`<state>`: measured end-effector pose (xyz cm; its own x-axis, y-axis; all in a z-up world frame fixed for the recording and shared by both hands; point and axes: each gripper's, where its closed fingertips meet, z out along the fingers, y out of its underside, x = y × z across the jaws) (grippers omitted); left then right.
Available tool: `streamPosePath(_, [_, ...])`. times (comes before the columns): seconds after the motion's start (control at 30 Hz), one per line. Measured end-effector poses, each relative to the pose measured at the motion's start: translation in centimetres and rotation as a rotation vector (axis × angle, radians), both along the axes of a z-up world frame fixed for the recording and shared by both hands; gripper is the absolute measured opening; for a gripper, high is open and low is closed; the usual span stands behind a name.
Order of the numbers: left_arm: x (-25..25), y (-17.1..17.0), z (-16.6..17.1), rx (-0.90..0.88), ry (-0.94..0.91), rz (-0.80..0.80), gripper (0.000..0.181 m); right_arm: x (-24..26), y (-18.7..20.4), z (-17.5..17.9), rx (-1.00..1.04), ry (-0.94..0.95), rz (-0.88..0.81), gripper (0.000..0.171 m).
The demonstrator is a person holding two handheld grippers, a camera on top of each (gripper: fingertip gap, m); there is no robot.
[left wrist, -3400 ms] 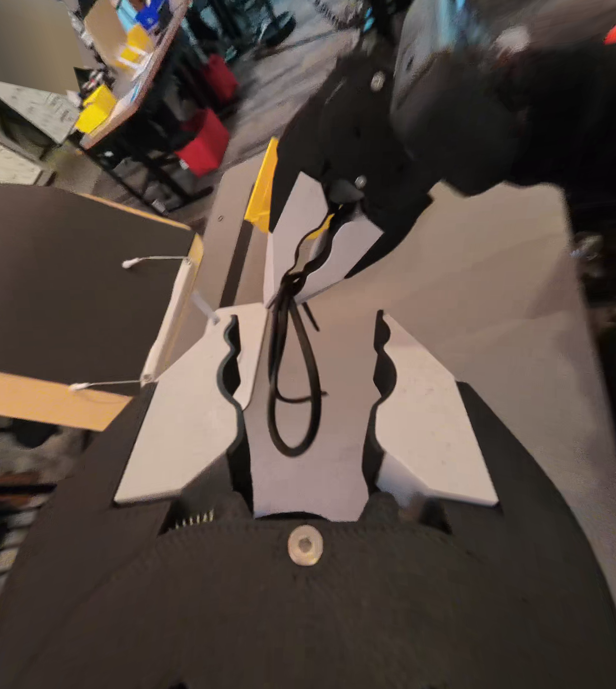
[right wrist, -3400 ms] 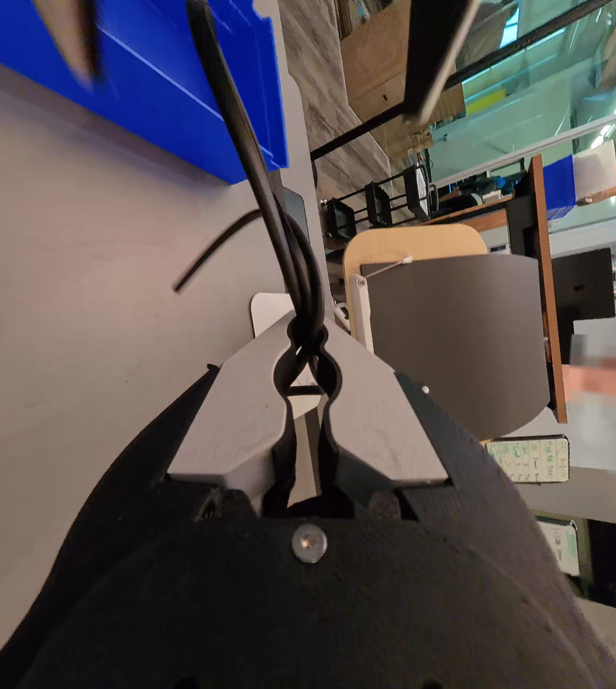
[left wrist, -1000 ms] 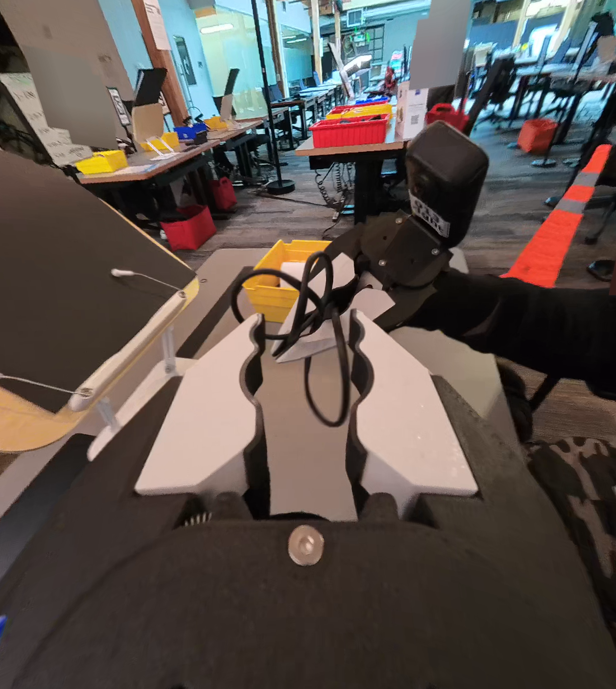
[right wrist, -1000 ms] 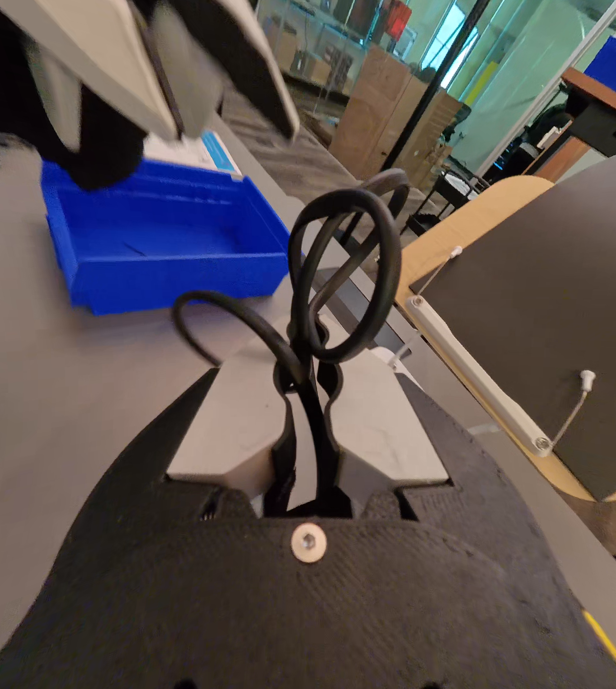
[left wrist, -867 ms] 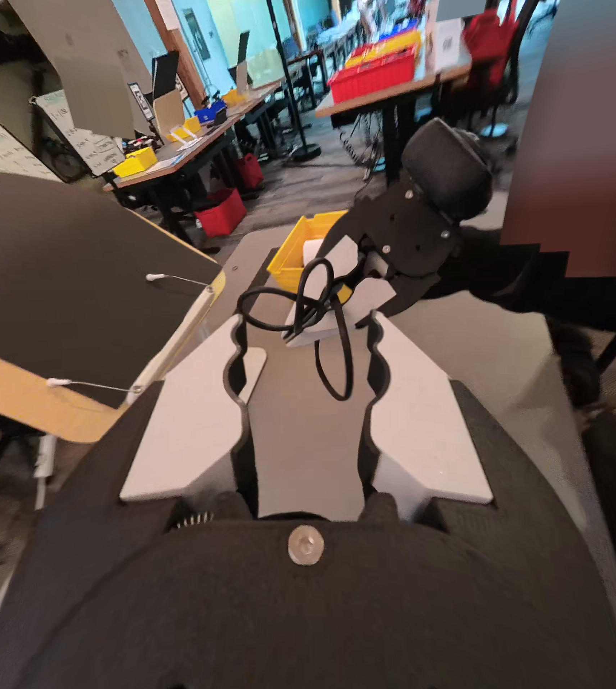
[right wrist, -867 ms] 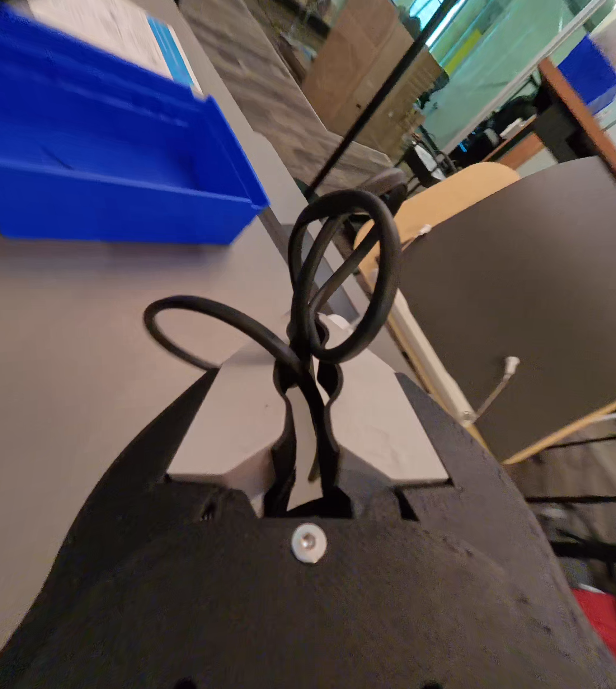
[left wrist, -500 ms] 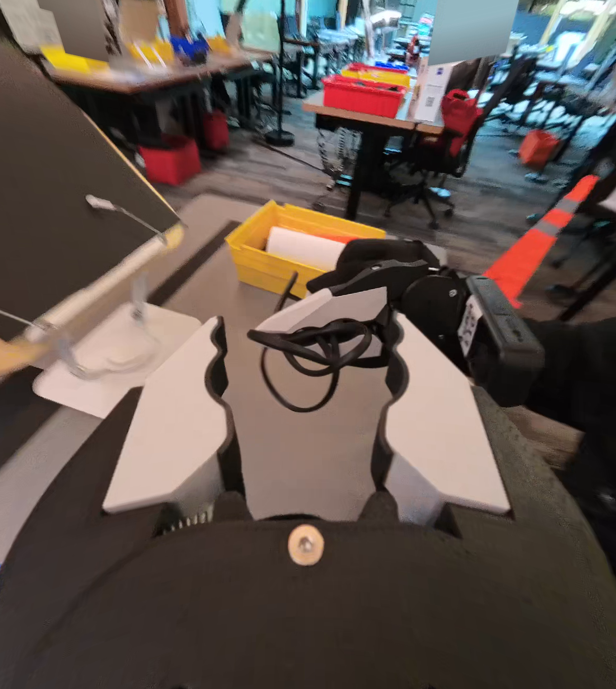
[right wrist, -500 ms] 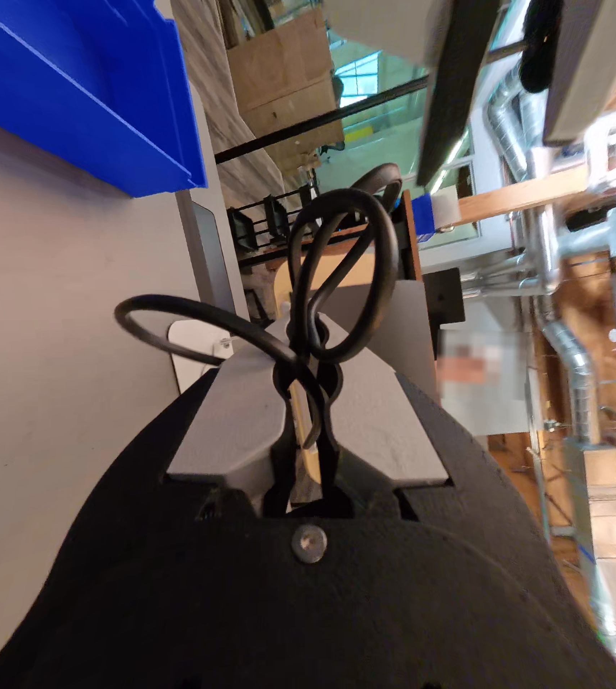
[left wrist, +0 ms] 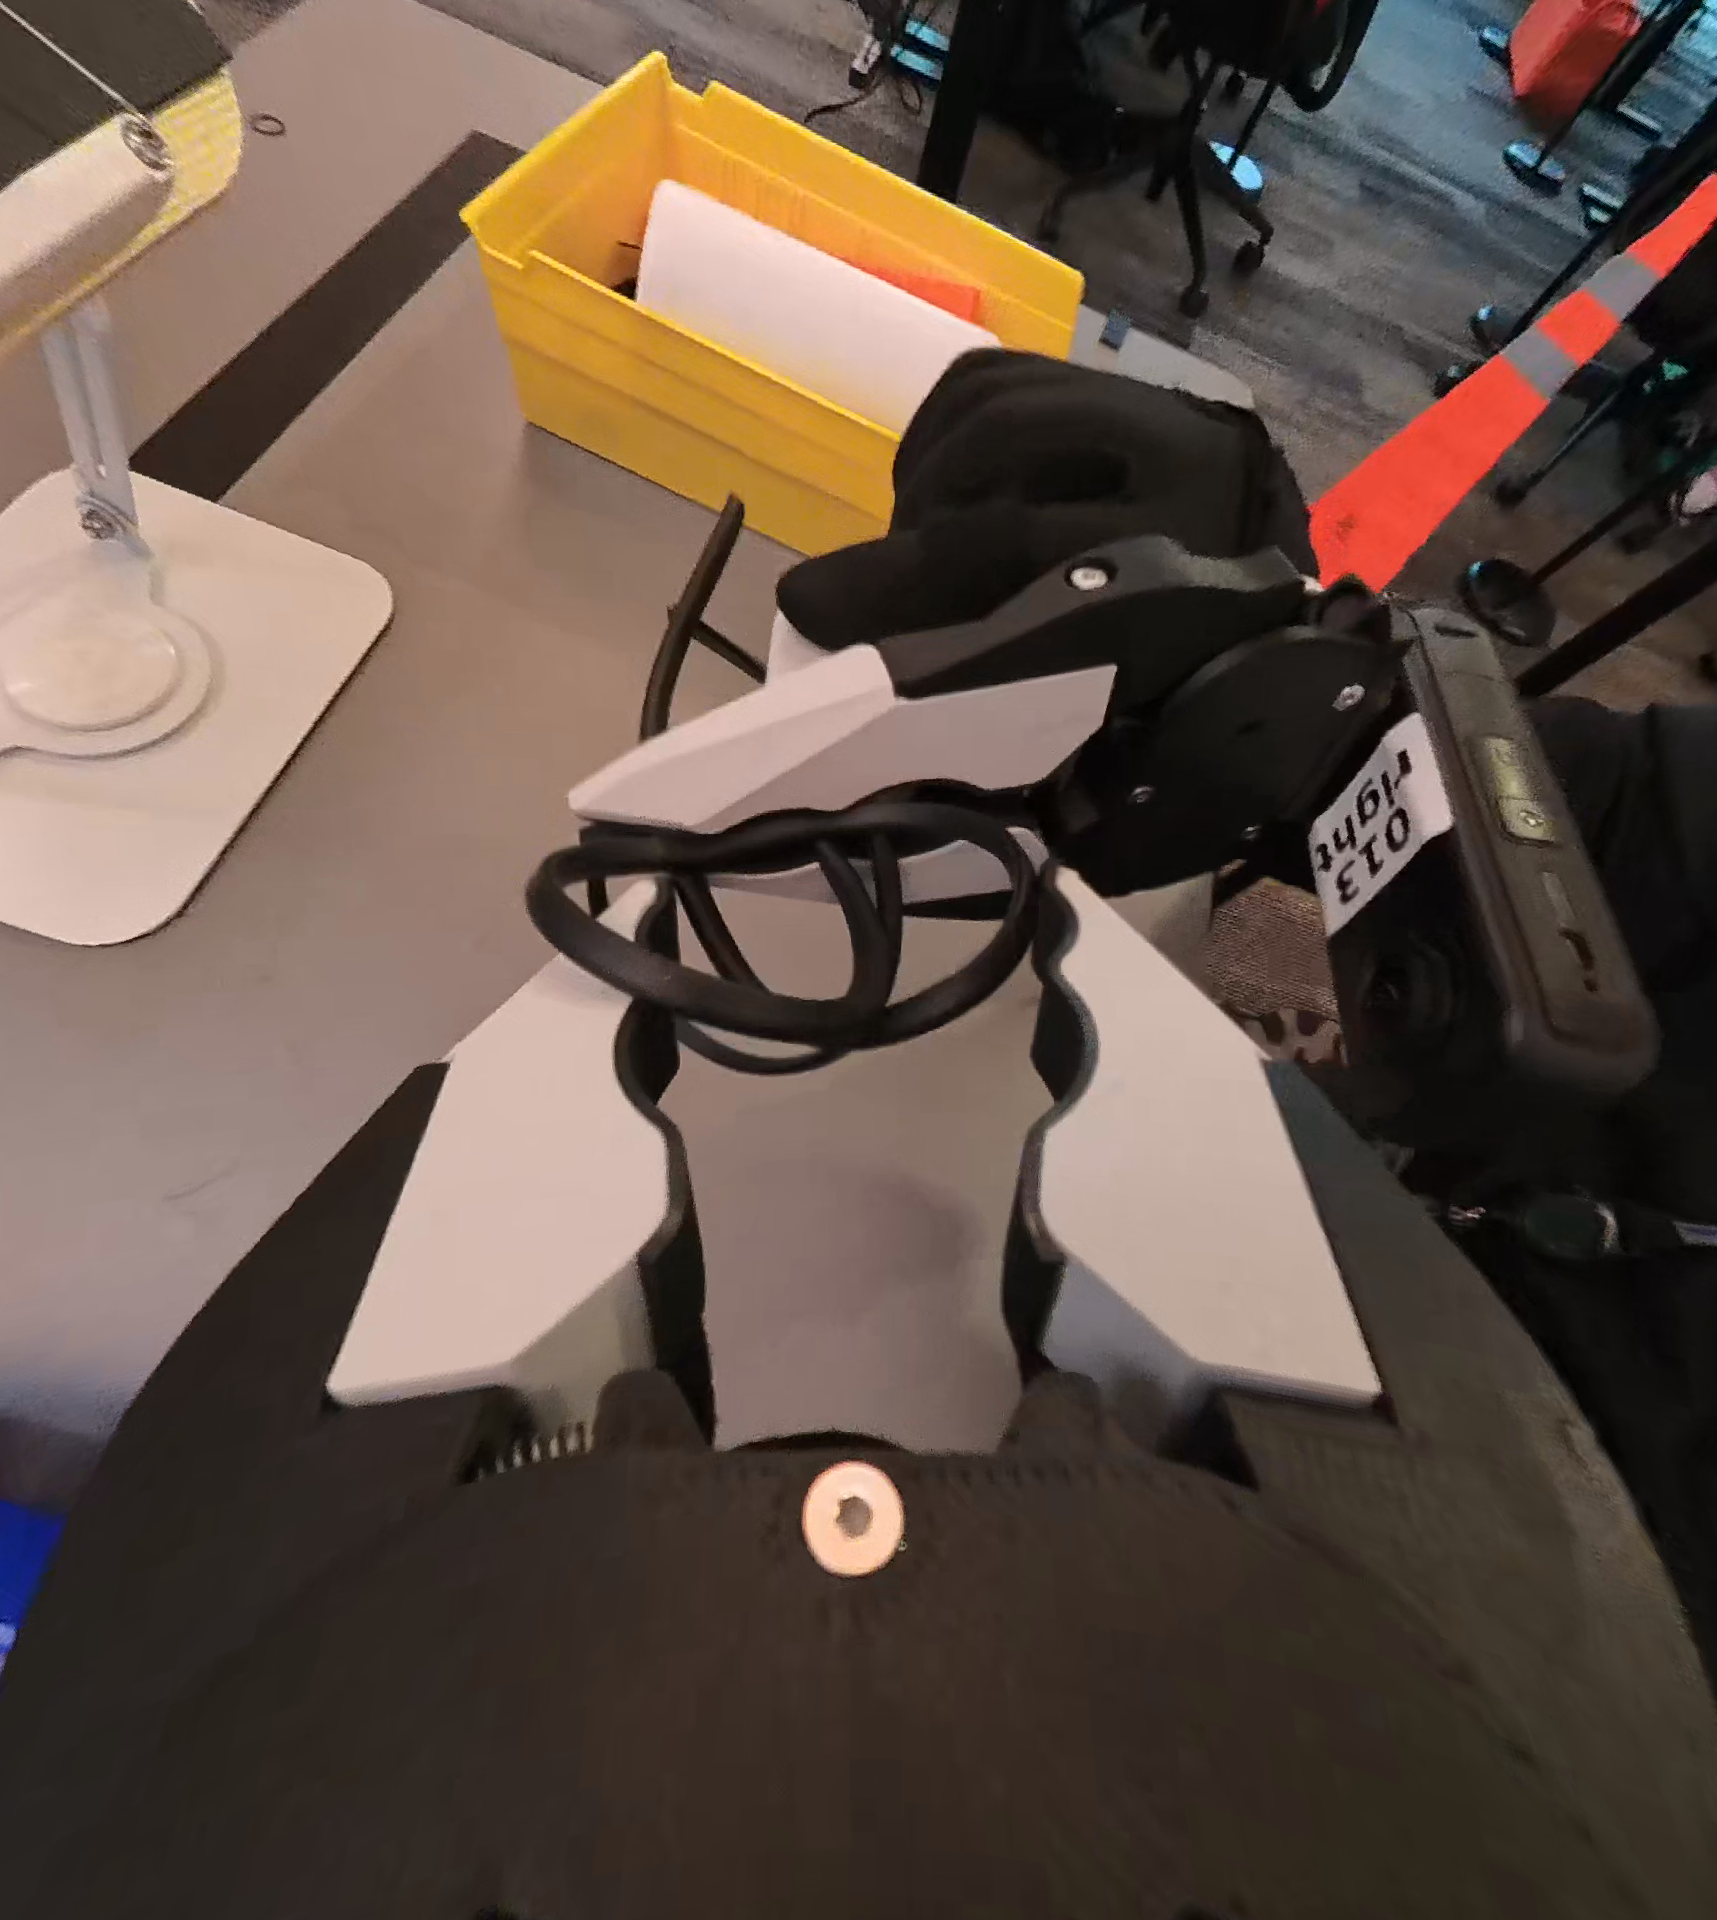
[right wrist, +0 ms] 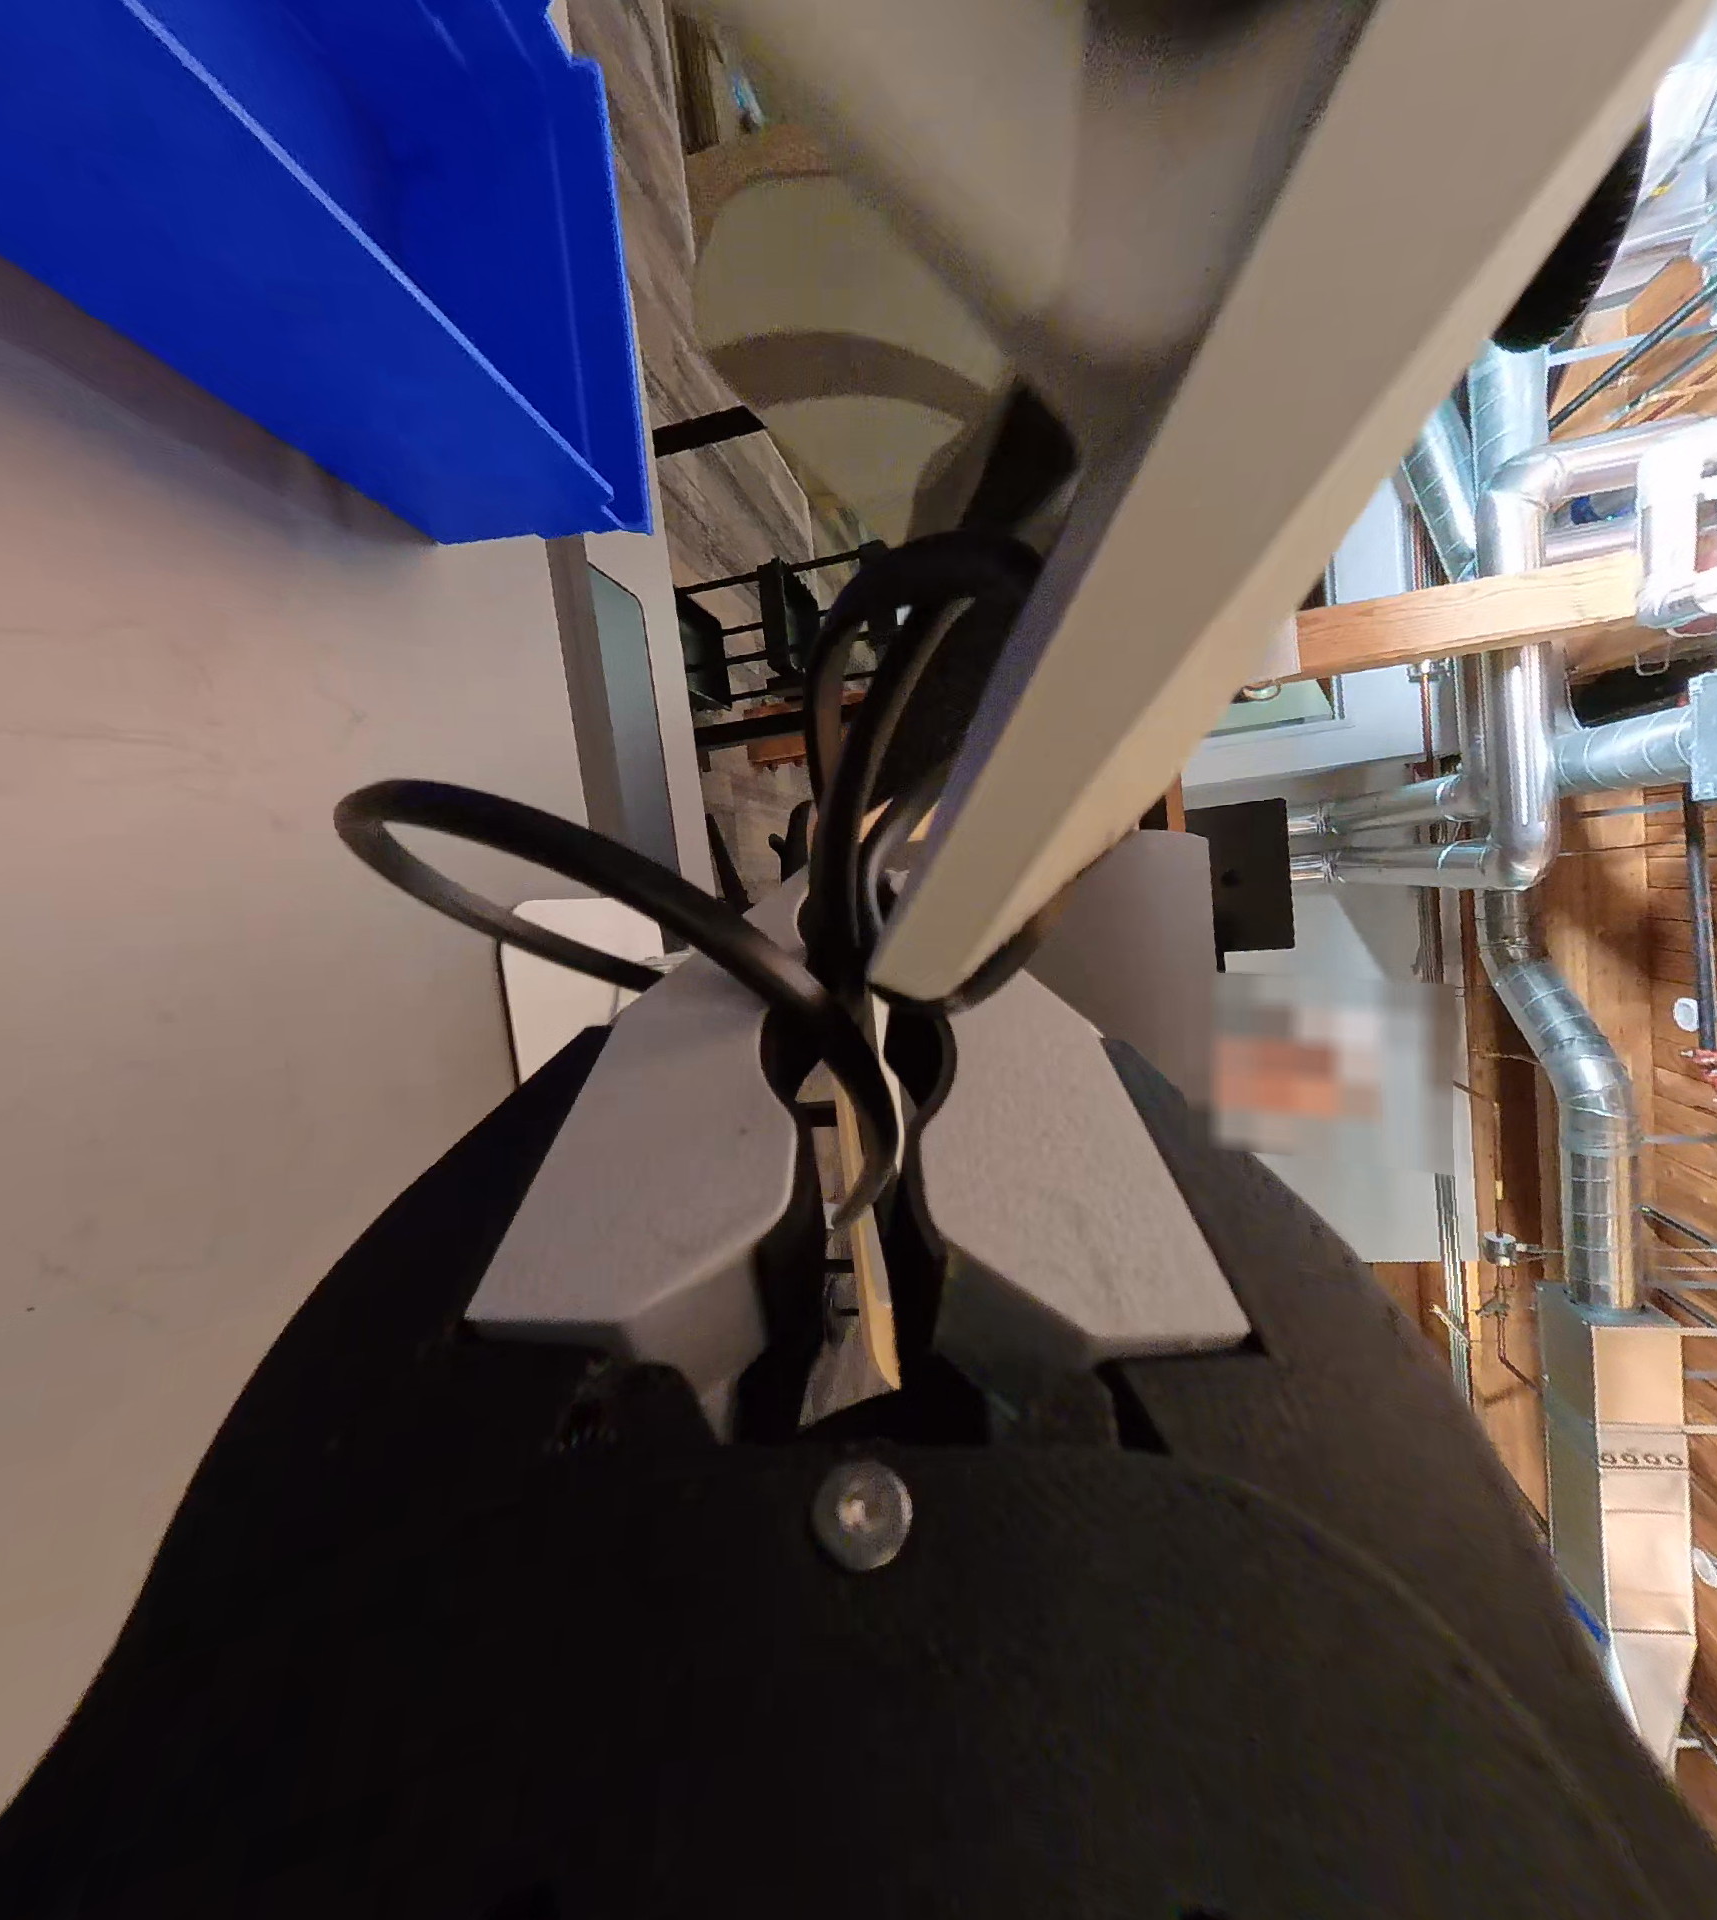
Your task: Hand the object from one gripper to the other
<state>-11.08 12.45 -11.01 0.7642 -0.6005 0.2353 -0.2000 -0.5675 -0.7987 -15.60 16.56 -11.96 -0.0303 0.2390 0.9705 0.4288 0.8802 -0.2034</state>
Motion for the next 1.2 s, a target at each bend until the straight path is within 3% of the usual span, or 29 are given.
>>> streamPosePath(0.1, [-0.3, 0.3, 0.2, 0.018, 0.002, 0.017, 0.056, -0.1, 0.1, -0.3, -0.016, 0.001, -0.001, 0.000])
streamPosePath(0.13, [0.0, 0.1, 0.7, 0.030, -0.027, -0.001, 0.038, 0.0, 0.2, -0.4, -0.018, -0.004, -0.005, 0.001])
streamPosePath(0.23, [0.0, -0.1, 1.2, 0.053, -0.030, -0.009, 0.017, 0.0, 0.4, -0.3, -0.030, 0.004, -0.012, 0.000])
streamPosePath(0.4, [-0.2, 0.0, 1.5, 0.085, -0.023, -0.014, 0.003, 0.1, 0.3, 0.1, -0.032, 0.021, -0.010, 0.001])
streamPosePath(0.53, [-0.5, 0.2, 2.0, 0.131, 0.003, 0.002, 0.002, 0.0, 0.2, 0.3, -0.059, 0.037, 0.002, 0.005])
streamPosePath(0.63, [-1.4, 0.4, 2.6, 0.165, 0.025, 0.036, 0.002, 0.1, 0.5, 0.2, -0.097, 0.024, 0.004, 0.031])
streamPosePath(0.73, [-2.4, 0.4, 3.8, 0.204, 0.008, 0.070, 0.002, 0.7, 0.0, 0.5, -0.150, 0.001, 0.059, 0.037])
streamPosePath(0.8, [-3.1, 0.3, 4.4, 0.229, 0.012, 0.085, 0.002, 1.2, -0.4, 0.6, -0.215, -0.027, 0.099, 0.044])
streamPosePath(1.0, [-3.7, 0.1, 6.5, 0.314, 0.000, 0.116, 0.002, 3.0, -1.5, -0.3, -0.458, -0.140, 0.199, 0.044])
streamPosePath(1.2, [-3.1, -0.2, 7.1, 0.336, -0.001, 0.104, 0.002, 4.1, -3.4, -0.4, -0.749, -0.192, 0.314, 0.062])
